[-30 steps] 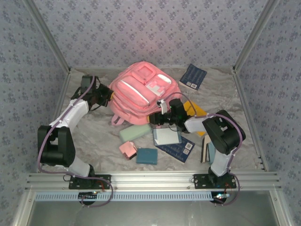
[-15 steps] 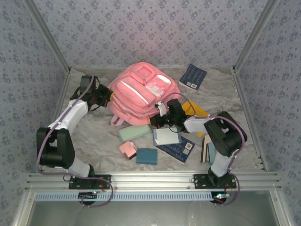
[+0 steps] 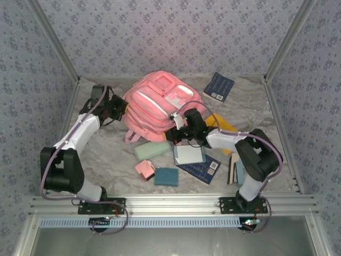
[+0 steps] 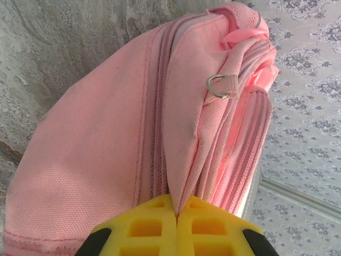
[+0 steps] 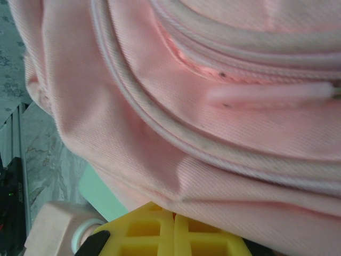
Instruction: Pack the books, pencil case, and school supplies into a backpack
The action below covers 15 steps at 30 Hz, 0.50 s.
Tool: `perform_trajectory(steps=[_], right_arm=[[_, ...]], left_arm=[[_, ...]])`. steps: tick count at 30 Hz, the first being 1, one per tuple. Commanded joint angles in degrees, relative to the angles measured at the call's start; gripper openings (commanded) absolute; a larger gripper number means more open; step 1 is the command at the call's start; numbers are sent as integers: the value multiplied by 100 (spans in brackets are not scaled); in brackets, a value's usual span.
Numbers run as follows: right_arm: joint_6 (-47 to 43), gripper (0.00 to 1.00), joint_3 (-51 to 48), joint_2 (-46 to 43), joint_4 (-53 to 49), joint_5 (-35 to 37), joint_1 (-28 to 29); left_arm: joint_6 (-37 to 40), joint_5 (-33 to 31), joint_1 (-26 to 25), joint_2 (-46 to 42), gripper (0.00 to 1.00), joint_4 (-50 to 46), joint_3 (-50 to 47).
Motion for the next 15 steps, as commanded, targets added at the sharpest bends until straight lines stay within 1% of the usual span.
perform_trajectory(steps=[1,8,15], right_arm=[[-106,0,347,-187,-172,-83,163],[-1,0,557,-183,-227,71,289],[130,0,808,-125,-222,19,384]], left_arm=[[-173,44,-93,-243,0,81,117],[-180,29,-127,-284,0,85,65],[-139,-19,-228,-297,0,103,7]])
